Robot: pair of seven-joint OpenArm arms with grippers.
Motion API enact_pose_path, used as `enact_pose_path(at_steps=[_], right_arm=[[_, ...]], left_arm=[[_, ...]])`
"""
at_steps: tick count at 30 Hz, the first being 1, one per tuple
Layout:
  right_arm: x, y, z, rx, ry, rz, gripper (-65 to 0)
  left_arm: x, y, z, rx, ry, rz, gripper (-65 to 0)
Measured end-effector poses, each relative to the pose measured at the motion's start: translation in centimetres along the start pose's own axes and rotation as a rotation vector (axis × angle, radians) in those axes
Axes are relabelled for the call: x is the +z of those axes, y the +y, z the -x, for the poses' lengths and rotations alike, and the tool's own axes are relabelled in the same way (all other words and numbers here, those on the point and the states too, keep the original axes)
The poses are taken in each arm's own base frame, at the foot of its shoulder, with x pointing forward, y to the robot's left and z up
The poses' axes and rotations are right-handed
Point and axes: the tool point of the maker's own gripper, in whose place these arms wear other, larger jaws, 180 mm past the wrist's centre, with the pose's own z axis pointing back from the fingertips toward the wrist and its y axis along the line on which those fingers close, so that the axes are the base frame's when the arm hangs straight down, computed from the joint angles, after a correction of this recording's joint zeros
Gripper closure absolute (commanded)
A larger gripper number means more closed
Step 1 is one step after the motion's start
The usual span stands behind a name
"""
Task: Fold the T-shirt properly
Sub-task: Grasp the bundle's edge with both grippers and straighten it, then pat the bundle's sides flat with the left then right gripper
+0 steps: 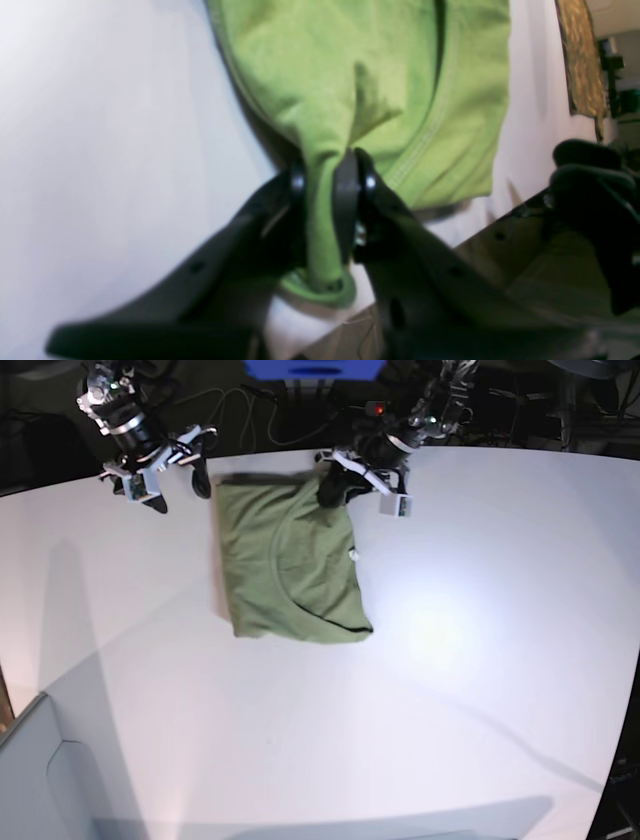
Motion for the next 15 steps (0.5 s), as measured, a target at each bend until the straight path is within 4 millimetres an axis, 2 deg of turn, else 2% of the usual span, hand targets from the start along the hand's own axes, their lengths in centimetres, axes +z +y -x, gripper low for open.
enact_pose_path(at_steps=[5, 10, 15], right_arm=[[0.3, 0.1, 0.3, -0.004, 0.004, -0.001, -39.5], [0.3, 0.1, 0.2, -0.001, 0.002, -0.002, -39.5], [0.1, 0.1, 0.0, -0.001, -0.006, 0.0, -39.5]], left_arm=[[0.0, 0.5, -0.8, -0.058, 0.016, 0.008, 0.0], [1.0, 3.5, -3.3, -0.217, 0.036, -0.023, 0.0], [1.1, 4.4, -4.7, -0.364, 0.085, -0.014, 0.0]])
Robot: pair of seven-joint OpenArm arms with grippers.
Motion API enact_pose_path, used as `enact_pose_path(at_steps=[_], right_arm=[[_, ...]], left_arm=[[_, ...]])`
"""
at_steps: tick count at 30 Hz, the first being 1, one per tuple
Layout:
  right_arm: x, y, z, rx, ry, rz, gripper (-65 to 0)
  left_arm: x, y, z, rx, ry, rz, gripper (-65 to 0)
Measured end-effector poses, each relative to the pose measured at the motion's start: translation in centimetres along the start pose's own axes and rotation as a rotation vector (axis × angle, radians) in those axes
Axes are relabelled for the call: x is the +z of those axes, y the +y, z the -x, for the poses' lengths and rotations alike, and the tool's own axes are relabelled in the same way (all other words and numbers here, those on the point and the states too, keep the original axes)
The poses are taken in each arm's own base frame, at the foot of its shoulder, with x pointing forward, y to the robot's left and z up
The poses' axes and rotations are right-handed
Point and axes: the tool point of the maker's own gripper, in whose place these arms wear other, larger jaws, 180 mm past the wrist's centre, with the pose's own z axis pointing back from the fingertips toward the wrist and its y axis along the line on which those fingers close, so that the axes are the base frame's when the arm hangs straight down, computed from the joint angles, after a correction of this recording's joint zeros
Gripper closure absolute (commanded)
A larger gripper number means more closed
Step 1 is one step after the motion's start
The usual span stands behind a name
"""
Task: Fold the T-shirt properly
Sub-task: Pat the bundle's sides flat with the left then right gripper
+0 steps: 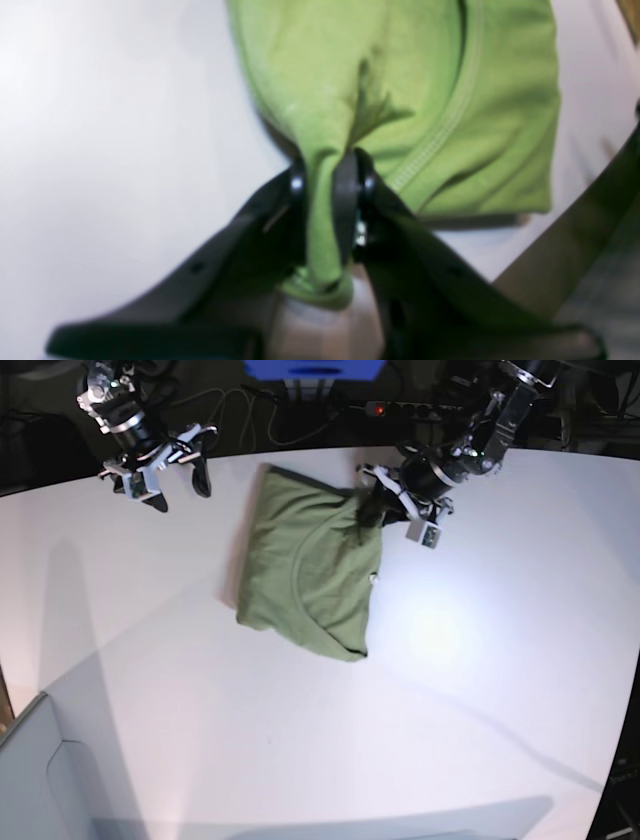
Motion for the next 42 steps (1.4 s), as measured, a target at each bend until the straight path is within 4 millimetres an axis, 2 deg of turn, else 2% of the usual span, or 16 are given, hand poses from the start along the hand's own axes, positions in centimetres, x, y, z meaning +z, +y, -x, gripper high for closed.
enact_pose_path(at_steps=[5, 10, 14, 17, 20, 22, 28, 31, 33, 37, 39, 42], right_arm=[[-0.2, -0.2, -0.3, 0.009, -0.001, 0.003, -39.5], [-0.2, -0.1, -2.3, 0.03, -0.055, 0.006, -39.5], [-0.3, -0.3, -3.4, 0.051, -0.077, 0.009, -39.6], [-0.2, -1.4, -4.0, 0.05, -0.095, 0.045, -39.6], [-0.1, -1.6, -4.0, 0.053, -0.093, 0.05, -39.6], [-0.2, -1.5, -4.2, 0.052, -0.099, 0.049, -39.6], [-1.0, -2.1, -5.9, 0.075, -0.141, 0.054, -39.6], [-1.2, -2.2, -6.7, 0.081, -0.16, 0.055, -39.6], [-1.4, -2.1, -7.0, 0.083, -0.169, 0.052, -39.6], [-1.8, -2.1, -7.7, 0.085, -0.185, 0.05, -39.4], [-2.0, -2.1, -8.3, 0.09, -0.203, 0.048, -39.2], [-2.7, -1.1, -9.2, 0.096, -0.225, 0.017, -39.0]], left_arm=[[-0.3, 1.2, -0.9, -0.196, 0.118, 0.019, 0.0], [-1.5, 1.8, -2.6, -0.503, 0.171, -0.011, 0.0], [-2.2, 0.9, -2.8, -0.827, 0.205, 0.046, 0.0], [-2.3, 0.2, -2.5, -1.031, 0.259, 0.124, 0.0], [-3.2, 0.0, -3.5, -1.202, 0.274, 0.106, 0.0], [-4.2, 0.3, -4.5, -1.25, 0.259, 0.086, 0.0], [-6.4, 3.1, -8.1, -1.364, 0.317, -0.054, -0.8], [-6.5, 3.8, -9.3, -1.381, 0.323, -0.086, -12.7], [-6.5, 3.8, -9.7, -1.386, 0.318, -0.099, -22.7], [-6.2, 3.7, -10.7, -1.413, 0.312, -0.131, -37.9], [-6.0, 3.5, -11.7, -1.432, 0.295, -0.148, -42.7], [-5.7, 3.1, -12.5, -1.451, 0.288, -0.16, -44.9]])
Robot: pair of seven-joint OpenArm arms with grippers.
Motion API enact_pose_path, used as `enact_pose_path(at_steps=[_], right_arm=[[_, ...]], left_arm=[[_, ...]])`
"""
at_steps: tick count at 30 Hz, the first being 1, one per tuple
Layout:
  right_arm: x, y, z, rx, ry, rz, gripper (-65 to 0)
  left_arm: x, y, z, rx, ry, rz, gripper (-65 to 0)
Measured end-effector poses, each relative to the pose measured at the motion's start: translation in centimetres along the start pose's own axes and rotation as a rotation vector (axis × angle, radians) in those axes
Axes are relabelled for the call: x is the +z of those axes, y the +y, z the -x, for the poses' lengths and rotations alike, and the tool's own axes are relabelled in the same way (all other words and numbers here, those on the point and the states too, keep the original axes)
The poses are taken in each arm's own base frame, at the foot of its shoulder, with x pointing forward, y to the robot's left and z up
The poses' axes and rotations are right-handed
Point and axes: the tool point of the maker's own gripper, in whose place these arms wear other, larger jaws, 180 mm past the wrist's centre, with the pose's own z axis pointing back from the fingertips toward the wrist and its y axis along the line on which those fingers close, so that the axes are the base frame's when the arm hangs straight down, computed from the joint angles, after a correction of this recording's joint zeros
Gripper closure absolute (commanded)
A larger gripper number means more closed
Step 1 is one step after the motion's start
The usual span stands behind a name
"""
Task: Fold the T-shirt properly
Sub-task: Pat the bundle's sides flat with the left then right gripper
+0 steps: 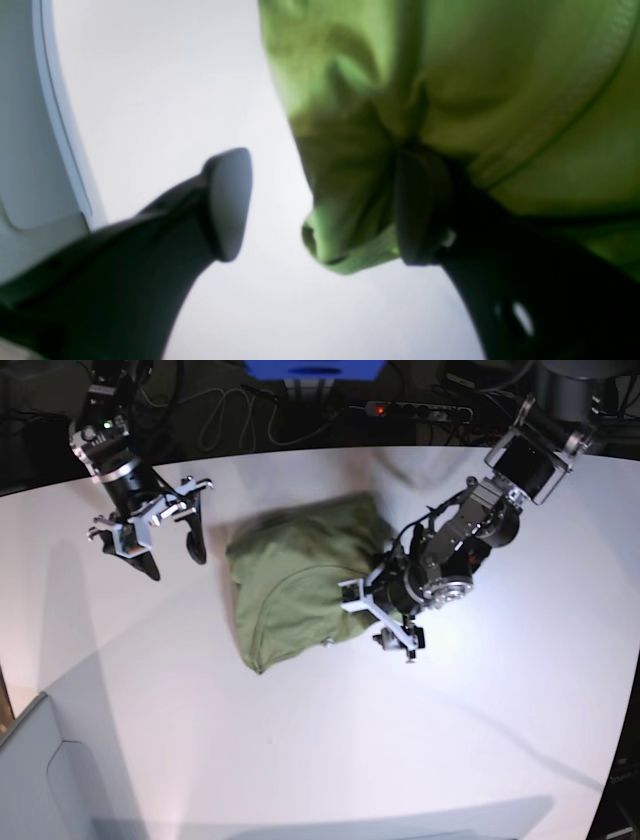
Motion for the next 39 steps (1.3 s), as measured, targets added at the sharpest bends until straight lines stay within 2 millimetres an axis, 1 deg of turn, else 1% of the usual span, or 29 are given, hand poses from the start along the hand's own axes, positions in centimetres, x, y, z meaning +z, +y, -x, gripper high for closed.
enact_pose_path(at_steps=[2, 3, 5, 7, 8, 10, 13, 14, 15, 16, 18, 20, 21, 23, 26, 28, 30, 33, 34, 36, 37, 39], right_arm=[[-0.4, 0.5, -0.5, 0.0, -0.014, -0.015, -36.7], [-0.7, 0.7, -0.8, 0.004, -0.021, -0.023, -33.6], [-1.3, 1.4, -1.5, 0.01, -0.041, -0.049, -24.8], [-1.7, 1.9, -2.1, 0.014, -0.06, -0.064, -13.5], [-2.0, 1.8, -2.3, 0.01, -0.069, -0.065, -8.0], [-2.7, 2.0, -2.0, 0.004, -0.062, -0.078, 0.0], [-3.8, 2.4, -1.2, -0.017, -0.041, -0.101, -0.7], [-4.3, 2.3, -0.7, -0.018, -0.015, -0.101, -0.2], [-4.6, 2.0, -0.5, -0.003, 0.009, -0.098, 0.0], [-4.8, 1.8, -0.6, 0.004, 0.015, -0.097, 0.0], [-5.4, 1.5, -0.7, 0.012, 0.041, -0.094, 0.0], [-5.8, 1.8, -0.6, 0.019, 0.063, -0.106, 0.0], [-5.8, 2.2, -0.5, 0.021, 0.07, -0.116, 0.0], [-5.9, 2.6, -0.3, 0.022, 0.077, -0.127, 0.0], [-5.9, 3.0, 0.3, 0.01, 0.089, -0.139, 0.0], [-6.2, 3.4, 2.0, -0.021, 0.125, -0.156, 0.0], [-6.2, 4.0, 4.0, -0.047, 0.178, -0.172, 0.0], [-6.2, 3.7, 5.7, -0.075, 0.216, -0.168, 0.0], [-6.2, 3.6, 6.0, -0.075, 0.221, -0.167, 0.0], [-5.9, 3.2, 6.7, -0.067, 0.243, -0.168, 0.0], [-5.7, 3.1, 6.9, -0.069, 0.243, -0.168, 0.0], [-5.1, 3.2, 7.6, -0.071, 0.262, -0.167, 0.0]], left_arm=[[0.4, 0.2, -0.5, -0.011, -0.016, 0.002, -44.8], [0.7, 0.5, -0.6, -0.002, -0.025, -0.005, -44.8], [1.5, 1.7, -0.6, 0.024, -0.036, -0.042, -44.8], [2.2, 3.2, -0.5, 0.038, -0.039, -0.084, -44.8], [2.5, 3.9, -0.4, 0.044, -0.04, -0.102, -44.8], [3.0, 4.9, -0.5, 0.052, -0.047, -0.131, -44.8], [4.2, 6.3, 0.5, 0.104, -0.044, -0.183, -44.8], [4.7, 7.0, 1.1, 0.128, -0.039, -0.208, -44.8], [5.3, 7.5, 2.1, 0.152, -0.021, -0.232, -44.8], [5.7, 7.8, 3.1, 0.172, -0.001, -0.252, -44.8], [6.2, 7.7, 4.0, 0.201, 0.011, -0.264, -44.8], [6.5, 7.1, 4.6, 0.237, 0.011, -0.263, -44.8], [6.7, 6.8, 5.4, 0.261, 0.023, -0.263, -44.8], [7.8, 7.1, 7.7, 0.333, 0.054, -0.3, -44.8], [9.9, 7.9, 12.3, 0.426, 0.151, -0.38, -44.8], [11.3, 8.2, 14.6, 0.534, 0.175, -0.444, -44.8], [12.5, 7.8, 16.7, 0.643, 0.197, -0.495, -44.8], [14.4, 7.0, 19.9, 0.79, 0.241, -0.574, -44.8], [15.0, 6.8, 20.6, 0.846, 0.234, -0.597, -44.8], [16.0, 6.1, 21.8, 0.941, 0.217, -0.637, -44.8], [16.1, 5.8, 21.9, 0.981, 0.187, -0.644, -44.8], [16.1, 4.3, 22.1, 1.037, 0.173, -0.624, -44.8]])
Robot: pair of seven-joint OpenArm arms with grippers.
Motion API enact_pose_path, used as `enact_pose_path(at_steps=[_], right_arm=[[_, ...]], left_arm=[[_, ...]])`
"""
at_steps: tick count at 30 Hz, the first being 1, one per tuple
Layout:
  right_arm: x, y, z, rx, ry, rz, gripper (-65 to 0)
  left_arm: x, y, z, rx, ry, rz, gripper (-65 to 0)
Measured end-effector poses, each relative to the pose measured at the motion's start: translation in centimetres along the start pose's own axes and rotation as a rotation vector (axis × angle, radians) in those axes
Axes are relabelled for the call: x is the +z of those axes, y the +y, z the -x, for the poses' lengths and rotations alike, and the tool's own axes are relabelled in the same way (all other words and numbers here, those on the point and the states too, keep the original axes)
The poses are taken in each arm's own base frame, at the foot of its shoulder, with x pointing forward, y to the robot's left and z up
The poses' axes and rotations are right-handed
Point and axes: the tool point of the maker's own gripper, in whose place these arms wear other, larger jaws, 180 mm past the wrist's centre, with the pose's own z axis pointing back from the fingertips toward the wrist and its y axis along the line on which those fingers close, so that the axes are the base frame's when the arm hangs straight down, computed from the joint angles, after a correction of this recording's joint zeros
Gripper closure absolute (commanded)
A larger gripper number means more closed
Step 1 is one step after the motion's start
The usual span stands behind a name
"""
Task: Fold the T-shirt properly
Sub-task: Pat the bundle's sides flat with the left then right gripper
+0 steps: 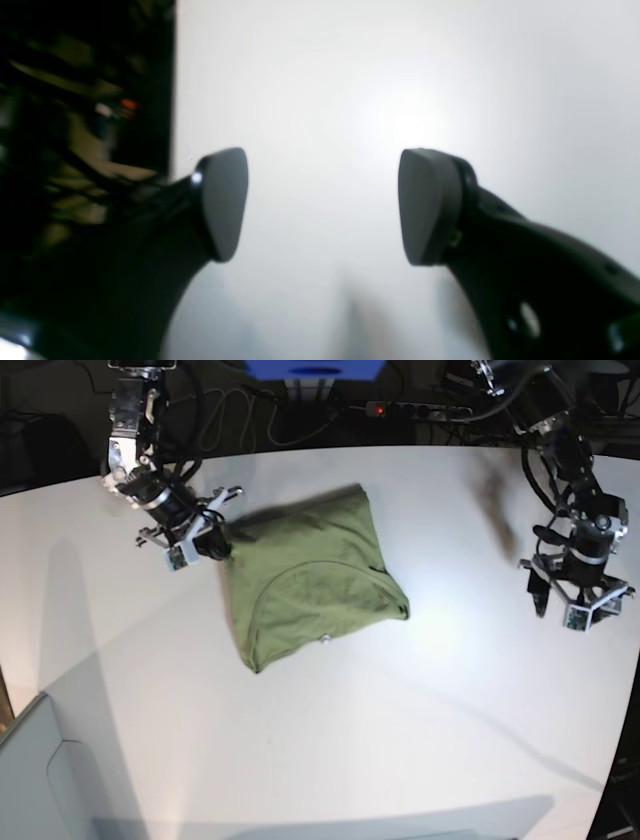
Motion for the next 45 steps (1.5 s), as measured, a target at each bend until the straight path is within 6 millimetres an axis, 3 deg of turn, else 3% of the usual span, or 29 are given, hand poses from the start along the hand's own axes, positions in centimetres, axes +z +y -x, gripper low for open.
enact_pose_path(at_steps=[4, 7, 11, 14, 18, 24, 34, 45], right_arm=[[0.5, 0.5, 0.8, -0.009, -0.007, -0.003, 0.0], [1.2, 0.7, 0.7, -0.004, -0.019, 0.004, 0.0], [4.1, -1.0, -3.8, 0.072, -0.135, 0.089, 0.0], [4.0, 0.4, -6.9, 0.101, -0.222, 0.057, 0.0], [1.5, 1.4, -6.3, 0.104, -0.155, 0.002, 0.0], [-1.5, 2.5, -4.0, 0.074, -0.078, -0.068, 0.0], [-0.8, 2.6, 0.8, -0.01, -0.055, -0.085, 0.0], [0.8, 3.6, 3.1, -0.088, -0.098, -0.096, 0.0]], left_arm=[[0.6, -0.8, 2.9, 0.044, 0.101, 0.037, -44.7], [0.7, -1.2, 3.2, 0.056, 0.101, 0.053, -44.7], [1.2, -1.8, 4.3, 0.051, 0.126, 0.066, -44.7], [1.6, -2.2, 5.7, 0.044, 0.169, 0.072, -44.8], [1.9, -3.2, 6.2, 0.073, 0.164, 0.095, -44.9], [3.3, -2.1, 8.3, 0.203, 0.176, 0.06, -44.8], [5.6, -0.8, 11.0, 0.295, 0.193, 0.039, -44.7], [6.5, -1.3, 12.4, 0.309, 0.222, 0.052, -44.7]])
